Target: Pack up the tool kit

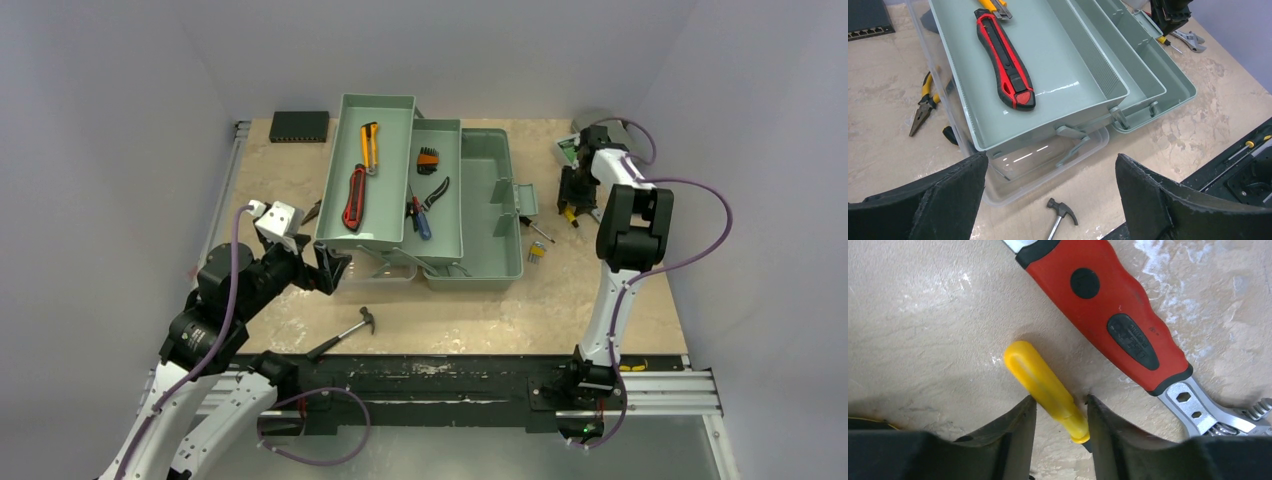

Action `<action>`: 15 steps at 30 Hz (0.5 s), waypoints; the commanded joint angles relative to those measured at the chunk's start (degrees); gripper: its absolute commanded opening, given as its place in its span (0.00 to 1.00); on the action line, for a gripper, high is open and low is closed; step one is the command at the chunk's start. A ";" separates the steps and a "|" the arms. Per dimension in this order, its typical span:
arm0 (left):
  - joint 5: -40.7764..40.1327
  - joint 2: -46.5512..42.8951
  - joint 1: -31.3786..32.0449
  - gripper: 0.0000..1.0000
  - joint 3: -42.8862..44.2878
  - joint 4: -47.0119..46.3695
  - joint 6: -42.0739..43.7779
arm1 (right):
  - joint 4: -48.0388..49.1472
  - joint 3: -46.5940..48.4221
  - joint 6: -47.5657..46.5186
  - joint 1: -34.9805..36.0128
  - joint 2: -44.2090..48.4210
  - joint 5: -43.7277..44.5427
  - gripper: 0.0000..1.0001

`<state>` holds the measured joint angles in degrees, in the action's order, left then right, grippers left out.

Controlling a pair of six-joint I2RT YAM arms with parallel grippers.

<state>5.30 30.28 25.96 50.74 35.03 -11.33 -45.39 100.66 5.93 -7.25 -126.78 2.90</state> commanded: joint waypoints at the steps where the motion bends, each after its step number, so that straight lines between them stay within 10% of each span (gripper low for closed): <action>1: 0.60 0.20 0.23 0.95 -0.04 -1.55 0.87 | -1.76 -0.92 -0.31 0.13 2.37 -2.70 0.32; 7: 0.67 0.12 0.24 0.95 -0.08 -1.43 0.96 | -2.28 -0.25 0.40 0.19 2.83 -4.17 0.02; 15: 0.92 0.75 0.24 0.95 0.11 -1.55 1.05 | 0.00 -2.90 2.27 0.21 10.24 -10.57 0.00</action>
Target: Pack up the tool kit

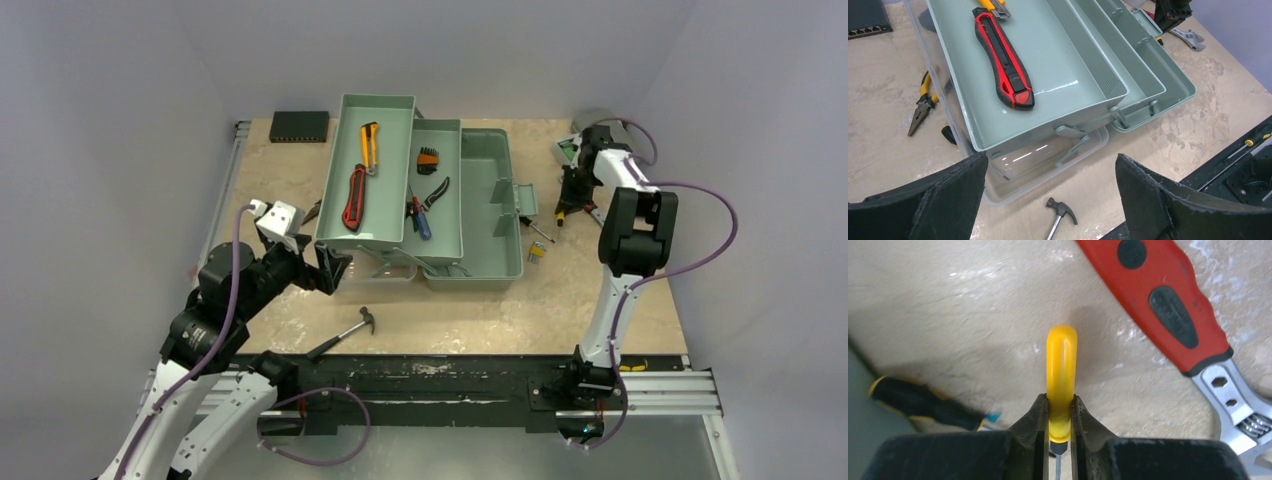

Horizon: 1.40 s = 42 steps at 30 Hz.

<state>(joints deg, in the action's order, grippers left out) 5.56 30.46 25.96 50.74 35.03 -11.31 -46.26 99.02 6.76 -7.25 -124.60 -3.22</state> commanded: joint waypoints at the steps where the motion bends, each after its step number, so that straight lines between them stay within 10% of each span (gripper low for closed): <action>1: 0.60 0.57 0.24 0.95 0.07 -1.50 1.03 | 1.13 -1.75 1.80 0.21 9.53 -4.72 0.00; 21: 0.53 0.57 0.14 0.95 0.20 -1.45 1.20 | 16.85 -12.33 15.59 15.90 29.66 -22.25 0.00; 42: 0.43 0.92 0.15 0.95 0.24 -1.41 1.46 | 20.97 -18.03 16.97 23.15 24.67 -19.98 0.07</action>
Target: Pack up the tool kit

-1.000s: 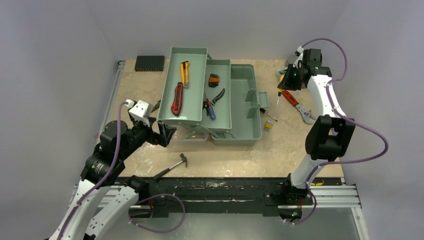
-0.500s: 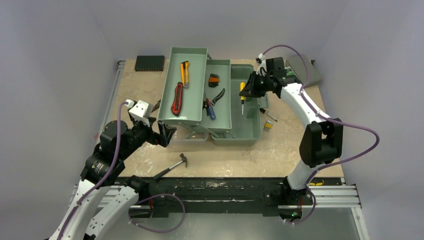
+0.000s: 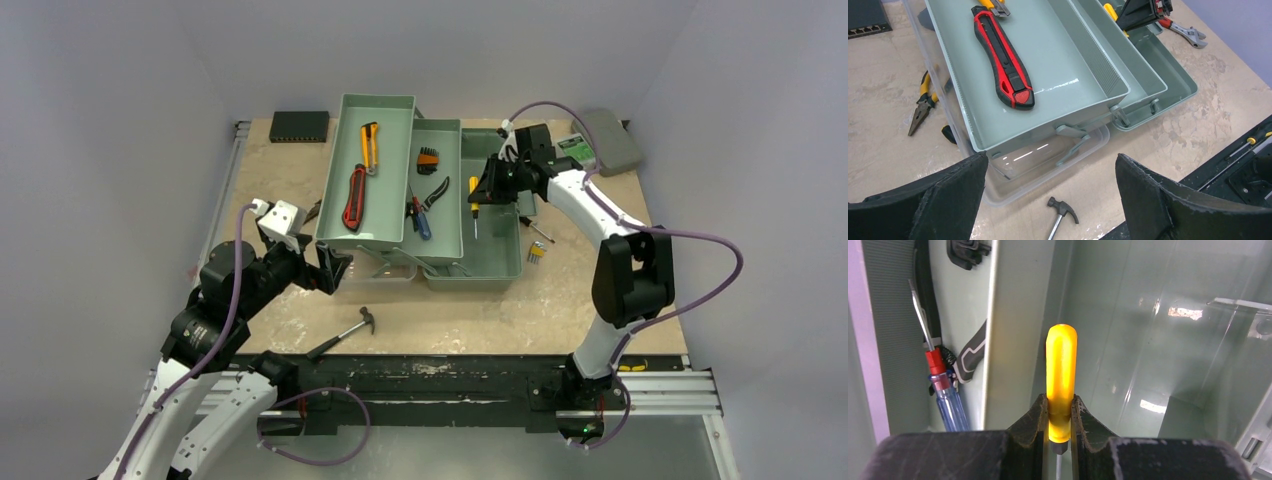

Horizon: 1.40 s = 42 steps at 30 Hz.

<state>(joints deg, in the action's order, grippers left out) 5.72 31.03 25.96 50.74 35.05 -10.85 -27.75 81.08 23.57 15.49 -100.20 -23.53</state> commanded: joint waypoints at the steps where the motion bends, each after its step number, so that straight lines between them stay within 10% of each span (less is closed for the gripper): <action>1: 0.26 0.27 0.15 0.95 0.25 -1.33 1.01 | 2.56 -0.15 0.16 0.40 0.16 0.38 0.07; 6: 0.12 0.34 0.14 0.95 0.16 -1.33 1.01 | 2.74 -0.55 0.16 0.42 -0.15 1.13 0.10; 11: 0.24 0.39 0.15 0.95 0.18 -1.31 1.01 | 2.62 -1.77 -0.94 0.42 2.26 3.19 0.56; 24: 1.22 0.35 0.15 0.95 0.25 -1.30 0.84 | -7.99 -3.38 -1.44 -3.40 17.12 35.37 0.62; 30: 1.79 0.34 0.15 0.95 0.24 -1.30 0.70 | -0.56 -14.33 5.00 -17.80 25.69 29.94 0.80; 42: 2.37 0.79 0.15 0.95 0.34 -1.30 0.66 | 7.43 -22.71 2.90 -23.79 17.61 21.35 0.71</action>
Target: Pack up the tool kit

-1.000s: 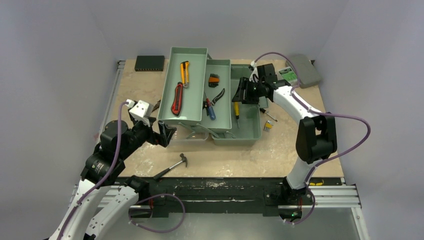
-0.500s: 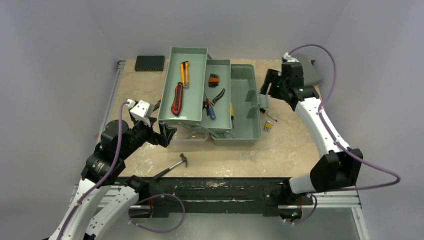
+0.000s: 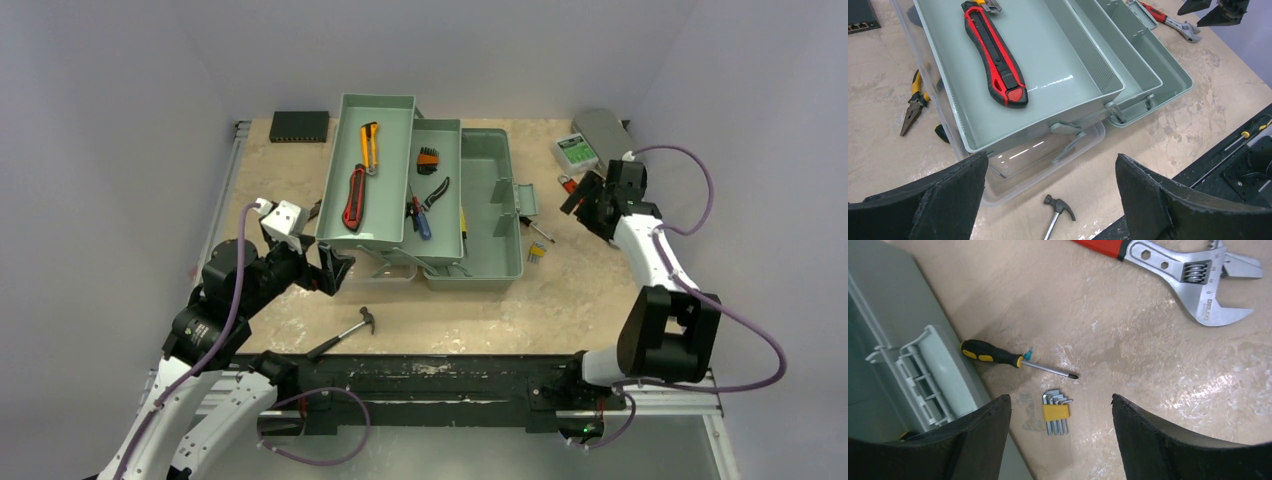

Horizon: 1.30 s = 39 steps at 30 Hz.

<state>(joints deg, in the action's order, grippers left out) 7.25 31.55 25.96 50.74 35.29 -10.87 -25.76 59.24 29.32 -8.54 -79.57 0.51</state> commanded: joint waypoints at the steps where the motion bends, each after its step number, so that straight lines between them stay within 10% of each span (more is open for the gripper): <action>1: 0.92 0.31 0.15 0.95 0.34 -1.58 0.61 | 5.65 -0.42 -3.85 0.26 -4.74 -3.95 0.70; 24: 1.60 0.67 0.15 0.95 0.56 -1.86 0.62 | 0.88 17.64 -11.95 1.96 -31.27 -19.51 0.46; 39: 1.26 1.47 0.15 0.95 0.64 -1.88 0.79 | 8.27 15.16 -9.03 2.17 -26.81 -39.26 0.34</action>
<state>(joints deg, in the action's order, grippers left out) 7.94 32.34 25.96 50.74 35.29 -10.87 -18.68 75.13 20.53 -6.48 -111.13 -35.38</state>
